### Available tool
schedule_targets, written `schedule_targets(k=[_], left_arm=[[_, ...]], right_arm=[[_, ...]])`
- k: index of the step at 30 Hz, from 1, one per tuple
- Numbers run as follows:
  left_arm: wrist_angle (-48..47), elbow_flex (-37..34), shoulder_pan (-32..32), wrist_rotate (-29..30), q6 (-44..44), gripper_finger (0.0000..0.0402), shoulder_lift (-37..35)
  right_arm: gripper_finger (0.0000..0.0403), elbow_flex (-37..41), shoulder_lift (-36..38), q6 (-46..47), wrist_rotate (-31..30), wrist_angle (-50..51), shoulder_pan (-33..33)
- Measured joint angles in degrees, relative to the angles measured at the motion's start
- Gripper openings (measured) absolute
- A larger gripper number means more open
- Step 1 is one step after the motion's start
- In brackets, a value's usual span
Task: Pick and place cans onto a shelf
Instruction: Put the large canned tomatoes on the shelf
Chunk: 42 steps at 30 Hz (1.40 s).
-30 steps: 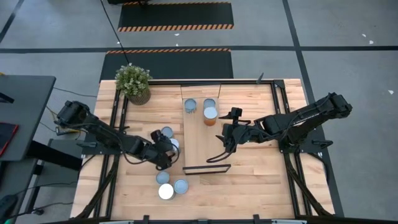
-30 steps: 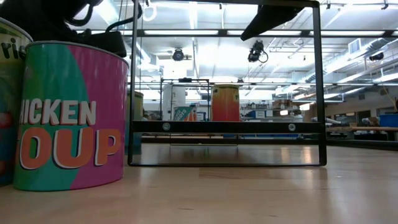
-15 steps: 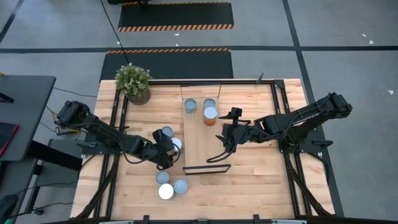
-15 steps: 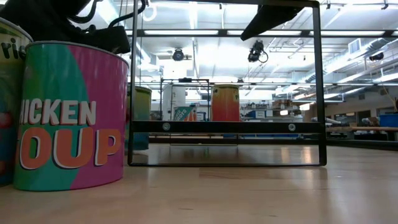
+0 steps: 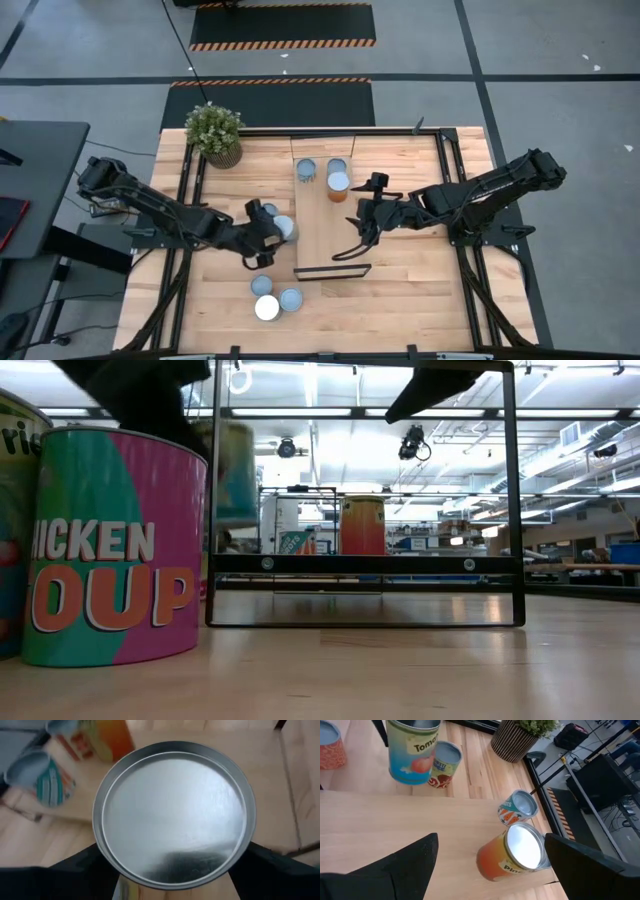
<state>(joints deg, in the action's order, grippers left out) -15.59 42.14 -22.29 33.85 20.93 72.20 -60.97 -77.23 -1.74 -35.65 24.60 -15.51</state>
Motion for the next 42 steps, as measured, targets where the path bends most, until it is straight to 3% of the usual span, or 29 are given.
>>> schedule_targets(k=[3, 8, 20, 42], left_arm=[[6.2, 0.3, 2.1, -2.2, -4.2, 0.0312, 1.1], [13.6, 0.3, 7.9, -10.8, -8.2, 0.0311, 5.5], [19.0, 0.3, 13.8, -21.4, -13.3, 0.0315, 10.1], [19.5, 0.2, 14.5, -20.4, -14.0, 0.0316, 11.6]], right_arm=[[0.0373, 0.0, -0.5, -0.3, 2.4, -1.7, 0.5], [0.0373, 0.0, -1.9, -1.8, 4.4, -3.0, 1.1], [0.0373, 0.0, -3.3, -3.9, 4.3, -5.3, 2.7], [0.0373, 0.0, -3.3, -3.8, 5.3, -5.5, 2.6]])
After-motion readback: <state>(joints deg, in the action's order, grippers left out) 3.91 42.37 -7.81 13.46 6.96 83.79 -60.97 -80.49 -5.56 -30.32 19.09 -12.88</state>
